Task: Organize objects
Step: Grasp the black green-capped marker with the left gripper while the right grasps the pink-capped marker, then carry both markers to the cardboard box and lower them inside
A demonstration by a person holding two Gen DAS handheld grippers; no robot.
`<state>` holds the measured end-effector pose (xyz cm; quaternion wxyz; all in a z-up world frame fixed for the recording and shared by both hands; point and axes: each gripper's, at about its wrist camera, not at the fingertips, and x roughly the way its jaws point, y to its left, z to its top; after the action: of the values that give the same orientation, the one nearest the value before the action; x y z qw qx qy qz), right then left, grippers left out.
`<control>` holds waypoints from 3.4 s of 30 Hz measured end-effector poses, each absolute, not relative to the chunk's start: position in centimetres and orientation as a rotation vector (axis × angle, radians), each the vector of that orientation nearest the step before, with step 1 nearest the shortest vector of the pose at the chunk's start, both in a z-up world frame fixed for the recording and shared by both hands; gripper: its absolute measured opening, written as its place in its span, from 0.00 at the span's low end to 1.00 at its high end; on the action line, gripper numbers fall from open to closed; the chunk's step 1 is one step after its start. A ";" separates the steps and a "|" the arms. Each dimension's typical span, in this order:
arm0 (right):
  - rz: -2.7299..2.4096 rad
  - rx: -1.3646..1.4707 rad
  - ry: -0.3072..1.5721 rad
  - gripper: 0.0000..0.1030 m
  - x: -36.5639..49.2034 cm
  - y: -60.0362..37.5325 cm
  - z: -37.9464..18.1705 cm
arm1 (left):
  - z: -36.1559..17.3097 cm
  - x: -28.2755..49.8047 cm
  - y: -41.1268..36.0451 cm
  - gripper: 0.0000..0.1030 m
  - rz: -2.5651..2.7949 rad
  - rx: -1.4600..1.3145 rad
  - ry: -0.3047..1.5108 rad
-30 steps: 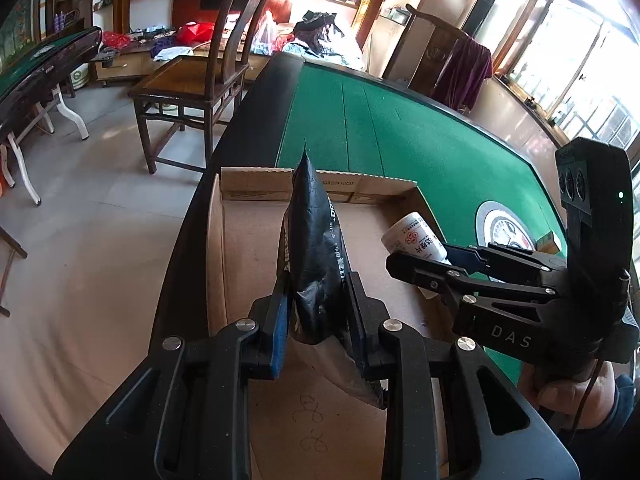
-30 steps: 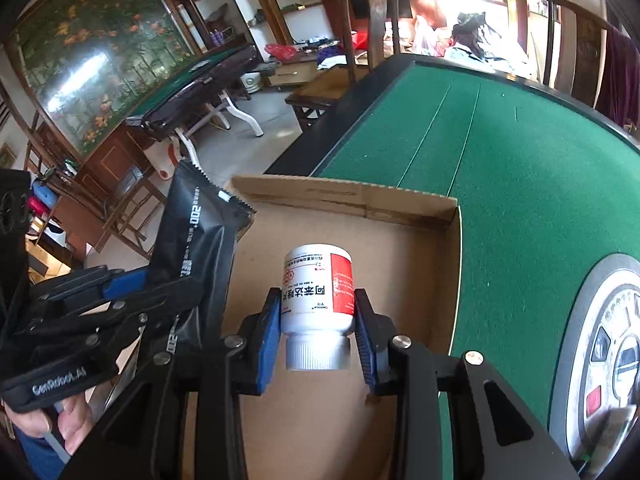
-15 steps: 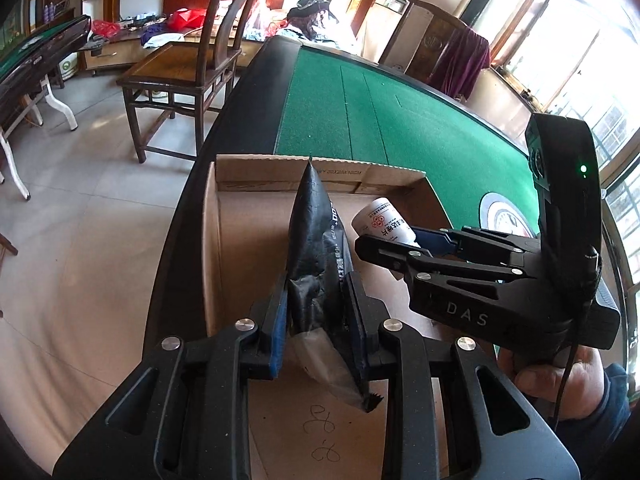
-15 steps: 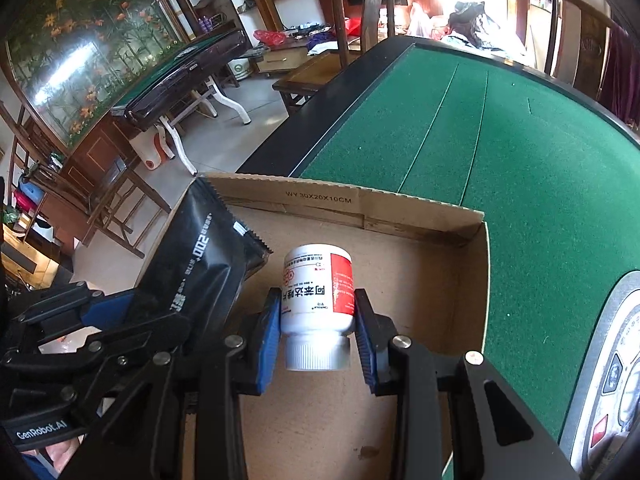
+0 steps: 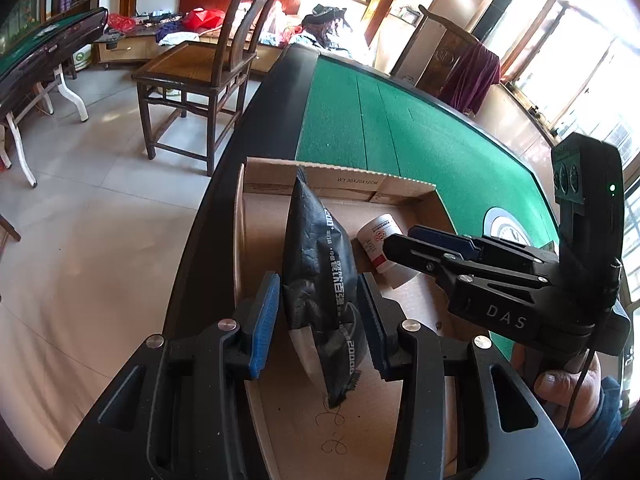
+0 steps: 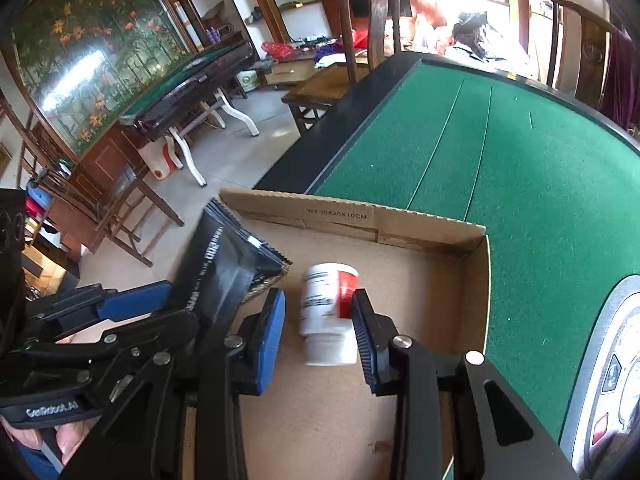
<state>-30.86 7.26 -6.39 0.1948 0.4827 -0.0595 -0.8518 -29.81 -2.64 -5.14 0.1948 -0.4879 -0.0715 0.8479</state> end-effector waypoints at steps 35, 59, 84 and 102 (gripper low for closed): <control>-2.635 1.089 -0.409 0.34 -4.8 37.7 -3.7 | -6.5 -11.6 24.9 0.45 1.951 -1.309 0.222; -2.546 1.425 0.138 0.39 -3.8 40.4 -10.1 | -10.1 -11.9 23.9 0.14 2.155 -1.287 0.347; -2.705 1.045 -0.255 0.13 -0.6 38.7 -4.5 | -7.0 -12.3 21.7 0.14 2.201 -1.107 0.096; -2.674 1.108 -0.272 0.13 -2.1 37.1 -5.5 | -10.2 -13.2 23.9 0.14 2.163 -1.254 0.253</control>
<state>-2.14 37.12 -5.45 0.1170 0.3786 -0.0930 -0.9134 -13.19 23.92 -10.23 0.3092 -0.4746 0.0957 0.8186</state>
